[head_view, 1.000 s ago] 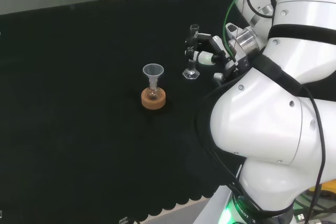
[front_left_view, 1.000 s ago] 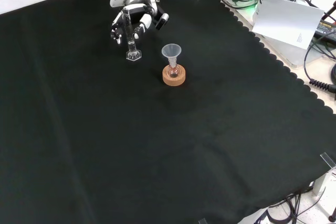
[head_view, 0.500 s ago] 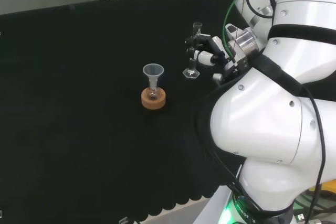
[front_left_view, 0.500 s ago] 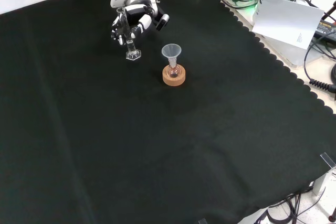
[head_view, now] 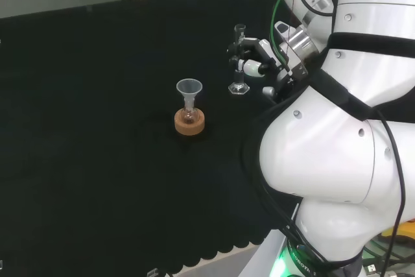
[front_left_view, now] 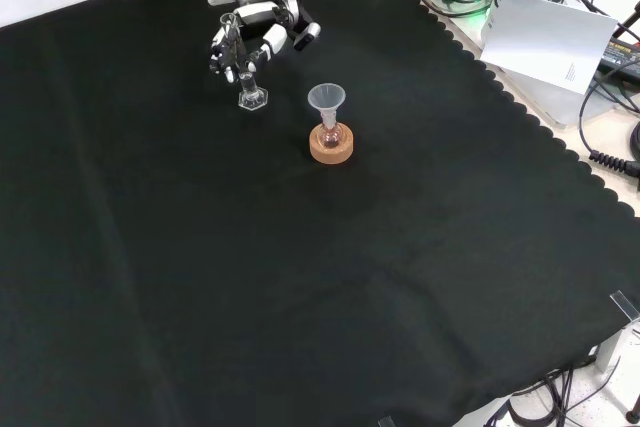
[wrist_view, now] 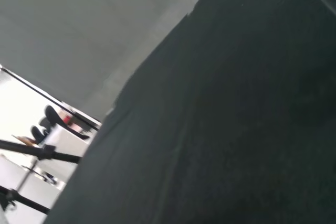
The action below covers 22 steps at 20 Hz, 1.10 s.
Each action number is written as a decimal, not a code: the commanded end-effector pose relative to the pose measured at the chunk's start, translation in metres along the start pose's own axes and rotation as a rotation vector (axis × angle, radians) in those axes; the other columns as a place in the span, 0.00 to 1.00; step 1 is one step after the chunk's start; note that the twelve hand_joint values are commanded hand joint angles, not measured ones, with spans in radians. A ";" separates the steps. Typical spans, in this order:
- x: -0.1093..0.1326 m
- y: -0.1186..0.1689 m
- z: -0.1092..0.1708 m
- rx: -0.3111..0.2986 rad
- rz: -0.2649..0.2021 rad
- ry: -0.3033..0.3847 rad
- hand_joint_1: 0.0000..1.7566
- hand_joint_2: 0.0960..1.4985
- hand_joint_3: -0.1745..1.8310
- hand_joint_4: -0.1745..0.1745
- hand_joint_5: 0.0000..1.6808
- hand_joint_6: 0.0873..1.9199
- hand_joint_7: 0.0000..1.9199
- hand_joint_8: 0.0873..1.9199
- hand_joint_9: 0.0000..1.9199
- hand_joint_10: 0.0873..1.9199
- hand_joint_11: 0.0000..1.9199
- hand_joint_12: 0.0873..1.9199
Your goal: Pick up the graduated cylinder.
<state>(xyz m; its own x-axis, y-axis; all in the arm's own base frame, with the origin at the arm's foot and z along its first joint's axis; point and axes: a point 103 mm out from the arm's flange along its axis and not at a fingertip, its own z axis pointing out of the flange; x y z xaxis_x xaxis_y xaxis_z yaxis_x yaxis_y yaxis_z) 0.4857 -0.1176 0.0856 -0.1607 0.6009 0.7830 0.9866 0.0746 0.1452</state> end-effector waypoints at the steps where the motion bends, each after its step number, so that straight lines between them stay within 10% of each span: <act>1: 0.012 0.000 -0.016 0.047 -0.010 -0.192 0.67 0.88 0.01 0.23 0.47 0.48 0.42 0.37 0.61 0.12 0.55 0.45; 5: 0.019 -0.001 -0.023 0.051 -0.019 -0.272 0.64 0.84 0.00 0.01 0.51 0.62 0.56 0.26 0.70 0.05 0.63 0.39; 22: 0.059 -0.007 -0.047 0.259 -0.030 -0.512 0.65 0.82 0.00 0.00 0.53 0.59 0.68 0.13 0.79 0.00 0.68 0.34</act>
<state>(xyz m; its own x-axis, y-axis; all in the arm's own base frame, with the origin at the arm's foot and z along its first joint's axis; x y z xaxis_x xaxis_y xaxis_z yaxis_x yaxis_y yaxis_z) 0.4740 -0.1246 0.1390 -0.1997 0.8593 0.4708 0.9776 0.2074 0.0361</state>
